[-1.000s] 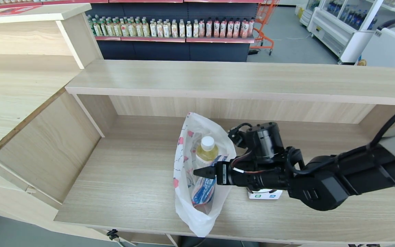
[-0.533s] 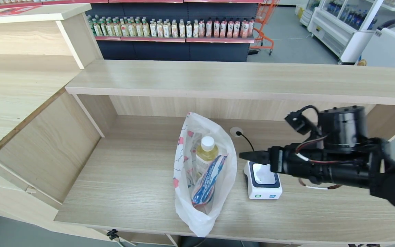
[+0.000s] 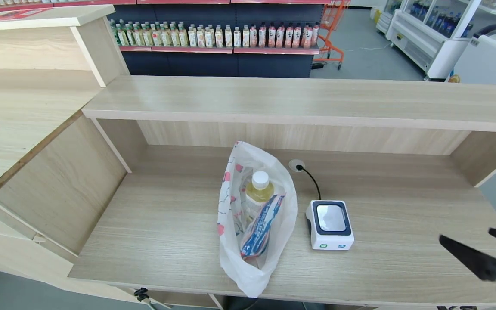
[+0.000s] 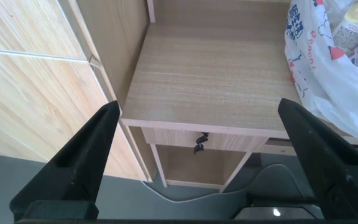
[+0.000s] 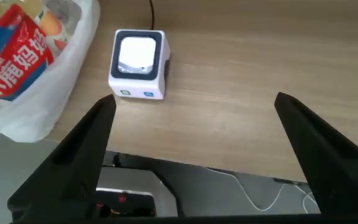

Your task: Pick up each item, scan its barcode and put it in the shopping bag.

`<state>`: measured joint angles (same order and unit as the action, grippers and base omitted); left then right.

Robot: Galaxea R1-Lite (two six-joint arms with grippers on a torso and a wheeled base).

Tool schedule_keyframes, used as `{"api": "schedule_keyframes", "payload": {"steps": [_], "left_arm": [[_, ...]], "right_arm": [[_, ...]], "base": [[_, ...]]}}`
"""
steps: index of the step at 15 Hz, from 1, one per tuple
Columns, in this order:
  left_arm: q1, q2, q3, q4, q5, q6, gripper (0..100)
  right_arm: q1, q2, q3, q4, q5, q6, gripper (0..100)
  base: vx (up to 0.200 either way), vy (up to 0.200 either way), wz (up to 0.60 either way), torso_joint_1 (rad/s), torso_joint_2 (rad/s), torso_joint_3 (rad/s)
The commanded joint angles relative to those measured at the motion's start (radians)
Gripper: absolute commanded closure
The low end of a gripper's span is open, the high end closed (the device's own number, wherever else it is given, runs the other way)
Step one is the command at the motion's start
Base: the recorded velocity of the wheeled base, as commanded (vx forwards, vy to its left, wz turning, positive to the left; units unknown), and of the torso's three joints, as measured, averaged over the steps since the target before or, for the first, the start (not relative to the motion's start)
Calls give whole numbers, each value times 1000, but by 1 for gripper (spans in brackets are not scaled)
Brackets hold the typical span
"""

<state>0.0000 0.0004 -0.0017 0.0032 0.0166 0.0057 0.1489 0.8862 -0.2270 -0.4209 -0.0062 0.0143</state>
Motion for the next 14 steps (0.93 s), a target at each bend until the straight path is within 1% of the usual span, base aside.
{"api": "schedule_keyframes", "payload": {"steps": [1, 3, 4, 6, 7, 14], "left_arm": [[0, 0, 0, 0, 0, 0, 0], [0, 0, 0, 0, 0, 0, 0], [0, 0, 0, 0, 0, 0, 0], [0, 0, 0, 0, 0, 0, 0], [0, 0, 0, 0, 0, 0, 0], [0, 0, 0, 0, 0, 0, 0]], "right_arm": [[-98, -489, 227, 154, -20, -39, 0], [-115, -691, 227, 340, -18, -43, 0], [-144, -783, 227, 430, -15, -45, 0], [-161, -846, 224, 430, -11, -43, 0], [-155, -879, 224, 430, -11, -48, 0], [-147, -886, 224, 430, -5, -85, 0]], "base": [[0, 0, 0, 0, 0, 0], [0, 0, 0, 0, 0, 0], [0, 0, 0, 0, 0, 0], [0, 0, 0, 0, 0, 0], [0, 0, 0, 0, 0, 0], [0, 0, 0, 0, 0, 0]]}}
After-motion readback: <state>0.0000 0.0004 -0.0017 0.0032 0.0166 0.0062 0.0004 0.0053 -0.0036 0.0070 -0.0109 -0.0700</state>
